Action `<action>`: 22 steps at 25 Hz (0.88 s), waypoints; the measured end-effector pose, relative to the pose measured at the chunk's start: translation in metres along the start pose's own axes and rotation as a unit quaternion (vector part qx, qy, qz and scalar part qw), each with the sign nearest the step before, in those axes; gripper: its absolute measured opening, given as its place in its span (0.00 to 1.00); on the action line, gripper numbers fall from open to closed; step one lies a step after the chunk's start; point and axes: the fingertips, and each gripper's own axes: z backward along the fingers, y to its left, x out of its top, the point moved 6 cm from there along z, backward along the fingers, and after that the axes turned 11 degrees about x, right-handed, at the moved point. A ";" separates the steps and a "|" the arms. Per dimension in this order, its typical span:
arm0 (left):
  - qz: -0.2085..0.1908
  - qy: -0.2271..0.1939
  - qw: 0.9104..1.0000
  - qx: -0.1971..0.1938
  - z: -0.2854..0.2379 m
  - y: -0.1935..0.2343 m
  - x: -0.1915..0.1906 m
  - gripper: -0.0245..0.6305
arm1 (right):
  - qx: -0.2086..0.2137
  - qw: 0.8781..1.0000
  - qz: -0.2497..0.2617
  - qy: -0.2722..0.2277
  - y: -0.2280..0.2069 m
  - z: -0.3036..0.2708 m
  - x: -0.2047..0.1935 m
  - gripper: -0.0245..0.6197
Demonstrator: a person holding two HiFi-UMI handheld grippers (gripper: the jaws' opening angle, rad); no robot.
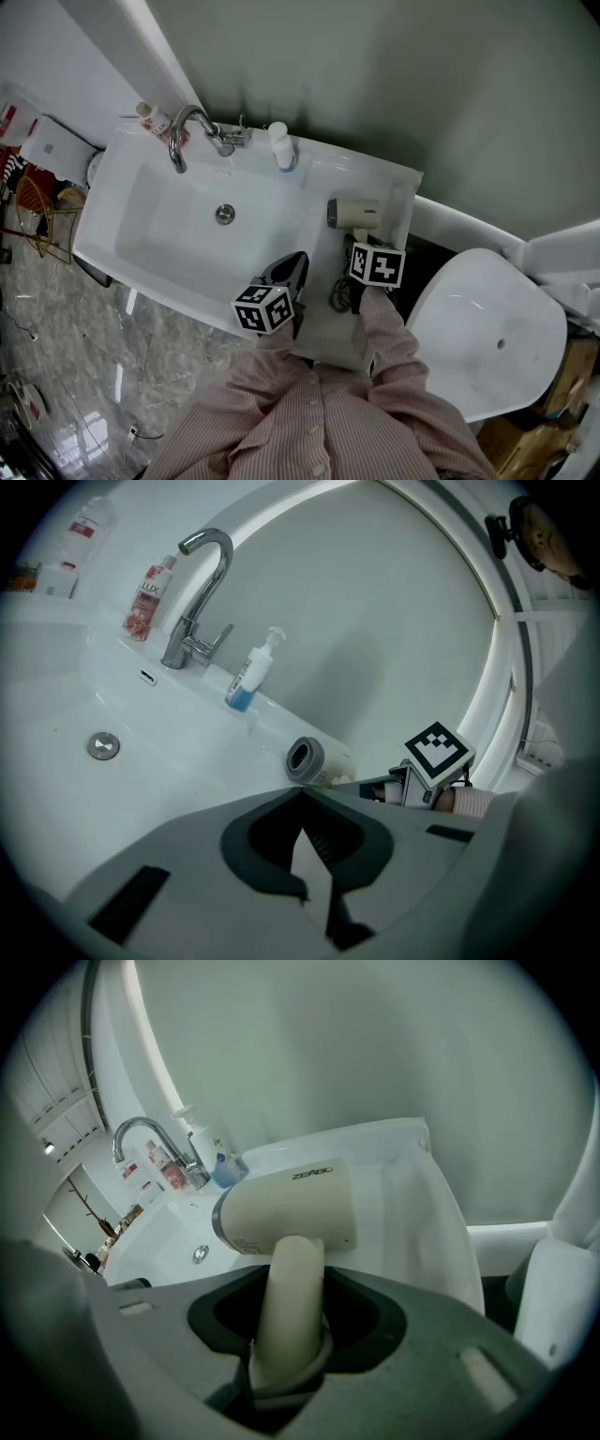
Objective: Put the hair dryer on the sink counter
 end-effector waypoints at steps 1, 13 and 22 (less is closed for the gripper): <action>0.000 0.000 1.000 0.000 0.000 0.000 0.000 0.03 | -0.002 1.000 0.003 0.002 0.000 0.000 0.000 0.29; -0.008 -0.007 1.000 -0.007 0.005 -0.005 0.001 0.03 | 0.004 1.000 0.009 -0.014 0.004 0.001 -0.001 0.32; -0.027 -0.027 0.999 -0.008 0.017 -0.012 0.008 0.03 | 0.011 0.997 0.050 -0.051 0.011 0.017 0.000 0.34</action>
